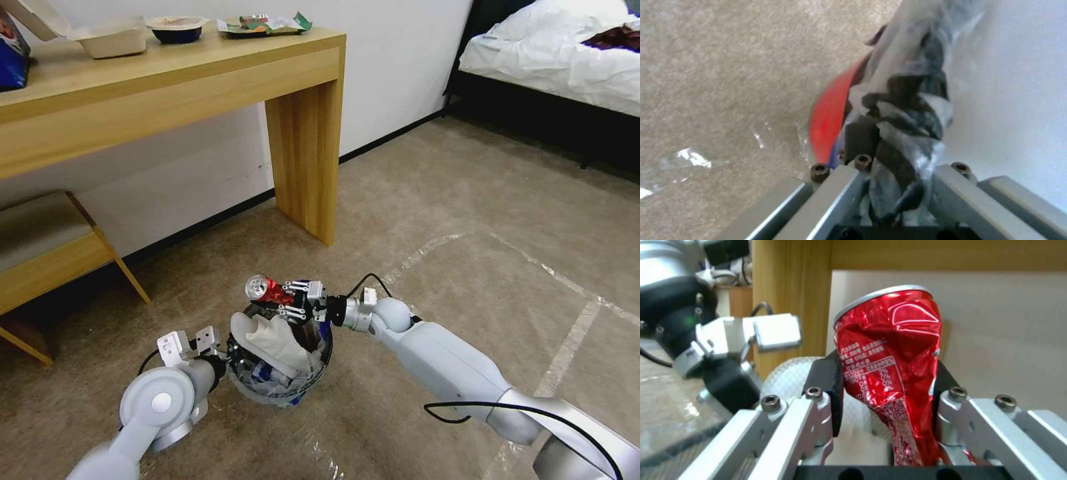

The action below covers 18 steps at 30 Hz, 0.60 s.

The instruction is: Pick up the trash bin and place the garbage on the floor into it.

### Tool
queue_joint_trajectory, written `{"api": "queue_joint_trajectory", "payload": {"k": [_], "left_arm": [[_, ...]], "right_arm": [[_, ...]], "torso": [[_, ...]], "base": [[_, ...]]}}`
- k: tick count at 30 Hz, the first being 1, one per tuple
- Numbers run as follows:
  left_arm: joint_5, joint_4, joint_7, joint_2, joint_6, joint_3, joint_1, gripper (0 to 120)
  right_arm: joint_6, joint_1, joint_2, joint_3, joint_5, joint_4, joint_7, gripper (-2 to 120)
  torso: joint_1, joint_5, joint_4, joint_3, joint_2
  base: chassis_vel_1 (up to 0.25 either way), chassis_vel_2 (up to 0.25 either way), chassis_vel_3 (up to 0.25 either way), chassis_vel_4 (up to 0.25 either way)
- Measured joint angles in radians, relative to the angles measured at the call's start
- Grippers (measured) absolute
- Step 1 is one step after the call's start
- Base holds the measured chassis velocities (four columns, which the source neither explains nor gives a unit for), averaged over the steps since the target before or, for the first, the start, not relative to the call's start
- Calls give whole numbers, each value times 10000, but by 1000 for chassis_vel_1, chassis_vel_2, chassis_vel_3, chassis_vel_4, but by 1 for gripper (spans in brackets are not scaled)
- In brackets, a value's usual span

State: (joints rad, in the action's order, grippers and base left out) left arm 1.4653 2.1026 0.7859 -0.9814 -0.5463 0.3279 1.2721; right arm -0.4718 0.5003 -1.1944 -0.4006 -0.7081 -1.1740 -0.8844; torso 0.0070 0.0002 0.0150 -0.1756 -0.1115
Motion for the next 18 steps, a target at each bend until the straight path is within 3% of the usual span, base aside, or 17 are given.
{"api": "queue_joint_trajectory", "payload": {"k": [10, 18], "left_arm": [[-44, -7, 19, -11, -7, -26, 34, 0], [-50, -185, 7, -39, -15, -105, -147, 0]], "right_arm": [[-15, 7, -214, -16, 21, 134, -60, 28], [187, -135, 64, -87, -228, -588, -13, 28]], "torso": [[-1, -1, -7, 1, 0], [-1, -2, -7, 0, 0]], "base": [[0, 0, 0, 0], [0, 0, 0, 0]]}}
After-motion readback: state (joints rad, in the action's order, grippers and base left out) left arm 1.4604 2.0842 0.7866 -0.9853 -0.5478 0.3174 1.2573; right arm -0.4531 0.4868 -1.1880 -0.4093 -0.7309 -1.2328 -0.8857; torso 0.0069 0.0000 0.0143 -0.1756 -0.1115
